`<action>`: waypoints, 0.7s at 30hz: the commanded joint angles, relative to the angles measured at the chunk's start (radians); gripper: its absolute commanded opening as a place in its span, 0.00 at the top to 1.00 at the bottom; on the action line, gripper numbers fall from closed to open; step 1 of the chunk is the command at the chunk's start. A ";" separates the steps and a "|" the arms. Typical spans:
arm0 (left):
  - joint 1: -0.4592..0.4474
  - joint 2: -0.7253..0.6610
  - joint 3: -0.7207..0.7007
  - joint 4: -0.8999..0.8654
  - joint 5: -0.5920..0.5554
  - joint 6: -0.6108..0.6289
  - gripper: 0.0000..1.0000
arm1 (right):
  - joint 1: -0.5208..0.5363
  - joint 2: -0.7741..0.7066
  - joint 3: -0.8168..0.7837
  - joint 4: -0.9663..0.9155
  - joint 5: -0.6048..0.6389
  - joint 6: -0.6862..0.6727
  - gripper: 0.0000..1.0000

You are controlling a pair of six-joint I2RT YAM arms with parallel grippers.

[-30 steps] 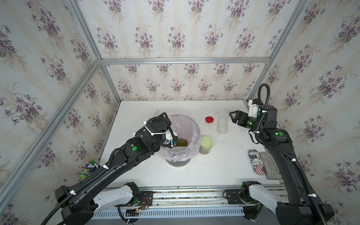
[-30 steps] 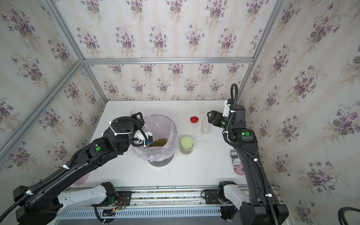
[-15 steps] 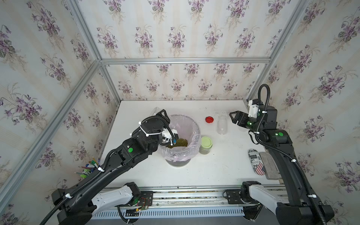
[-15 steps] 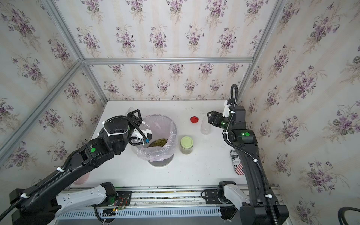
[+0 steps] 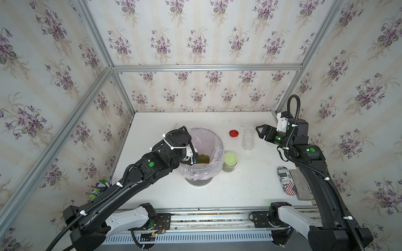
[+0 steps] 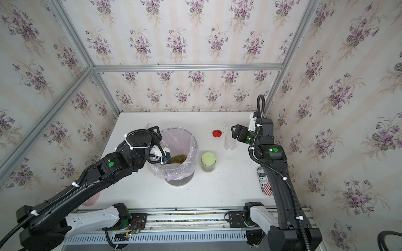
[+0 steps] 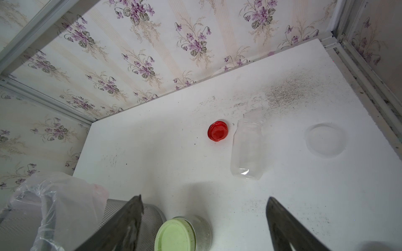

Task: Empty moldy mung beans from jars
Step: Pour the moldy mung beans from the jar into the trash bin.

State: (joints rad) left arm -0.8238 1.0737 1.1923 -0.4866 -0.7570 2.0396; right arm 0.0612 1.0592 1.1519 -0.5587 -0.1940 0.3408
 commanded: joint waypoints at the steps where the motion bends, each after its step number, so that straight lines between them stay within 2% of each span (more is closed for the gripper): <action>1: -0.010 -0.024 0.024 0.082 0.016 0.100 0.64 | 0.002 -0.005 0.007 0.016 0.005 0.003 0.14; 6: 0.008 -0.011 -0.032 0.047 0.008 0.084 0.64 | 0.002 -0.004 0.000 0.023 0.010 0.005 0.14; 10: -0.006 -0.035 -0.008 0.188 0.046 0.125 0.64 | 0.002 -0.001 0.005 0.018 0.005 0.009 0.14; 15: 0.011 -0.010 -0.049 0.073 0.036 0.081 0.62 | 0.002 -0.003 -0.007 0.019 0.020 0.006 0.14; 19: -0.002 -0.016 -0.022 0.189 0.051 0.125 0.63 | 0.001 0.000 0.006 0.016 0.006 0.009 0.14; 21: -0.006 -0.017 -0.005 0.190 0.057 0.118 0.63 | 0.002 -0.002 0.008 0.010 0.015 0.003 0.14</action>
State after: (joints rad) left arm -0.8265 1.0618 1.1675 -0.3771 -0.7307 2.0396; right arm 0.0616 1.0592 1.1503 -0.5591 -0.1905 0.3408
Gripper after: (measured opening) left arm 0.627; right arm 0.861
